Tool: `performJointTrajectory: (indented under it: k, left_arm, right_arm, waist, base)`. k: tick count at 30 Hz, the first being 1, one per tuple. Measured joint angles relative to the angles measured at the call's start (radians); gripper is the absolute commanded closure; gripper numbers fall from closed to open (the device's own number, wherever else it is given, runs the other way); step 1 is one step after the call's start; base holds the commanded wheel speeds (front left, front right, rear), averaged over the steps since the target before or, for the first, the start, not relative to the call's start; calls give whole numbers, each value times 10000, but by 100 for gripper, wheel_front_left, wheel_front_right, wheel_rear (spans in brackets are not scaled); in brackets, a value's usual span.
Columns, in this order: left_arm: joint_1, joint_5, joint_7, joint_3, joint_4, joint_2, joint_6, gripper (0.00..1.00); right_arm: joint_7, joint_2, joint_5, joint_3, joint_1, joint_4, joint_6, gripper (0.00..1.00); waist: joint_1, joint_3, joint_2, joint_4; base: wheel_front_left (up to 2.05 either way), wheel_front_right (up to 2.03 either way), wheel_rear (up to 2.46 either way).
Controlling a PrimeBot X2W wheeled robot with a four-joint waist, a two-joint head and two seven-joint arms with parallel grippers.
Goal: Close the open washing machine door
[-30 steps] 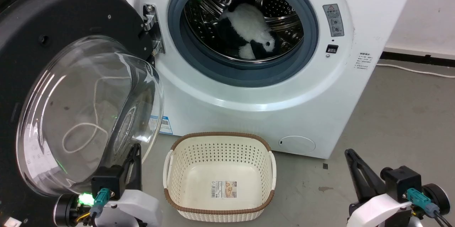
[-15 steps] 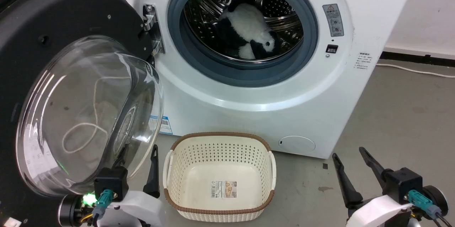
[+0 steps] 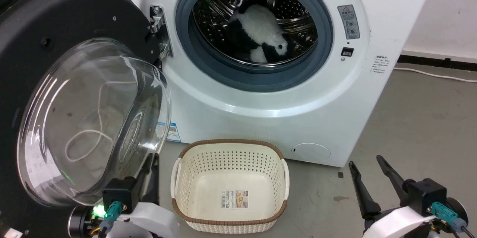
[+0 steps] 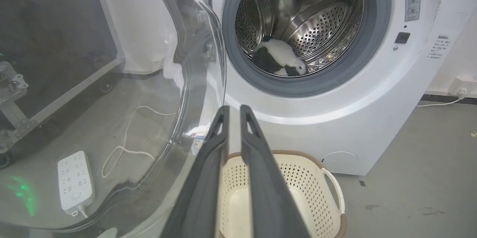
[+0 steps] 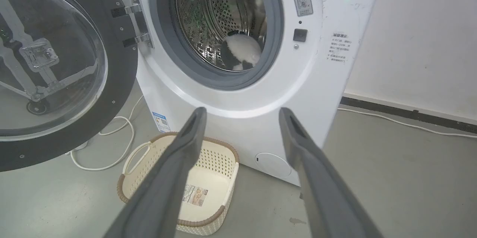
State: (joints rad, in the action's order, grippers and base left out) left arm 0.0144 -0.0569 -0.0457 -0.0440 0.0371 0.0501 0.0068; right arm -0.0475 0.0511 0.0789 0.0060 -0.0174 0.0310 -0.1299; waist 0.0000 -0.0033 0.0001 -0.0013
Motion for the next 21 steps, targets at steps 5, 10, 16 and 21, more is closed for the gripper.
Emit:
performJointTrajectory:
  k: [5,10,16,21]
  left_arm:
    - [1,-174,-176,15,-288,-4,23,100]
    - [6,-447,-276,251,-1020,-6,127,100]
    - [39,-635,-412,698,-1987,-8,376,100]
    - [144,-709,-523,1306,-2809,-8,627,100]
  right_arm:
    - [-167,0,242,-2,-119,92,0,0]
    - [-259,2,403,-23,-148,155,2,0]
    - [-370,0,573,-19,-197,244,2,0]
    - [-506,0,736,-6,-207,320,2,0]
  waist:
    - [0,-18,0,97]
    - [0,-25,0,309]
    - [0,-42,0,727]
    - [0,-53,0,1175]
  base:
    - [0,0,0]
    - [0,0,0]
    - [0,0,0]
    - [0,0,0]
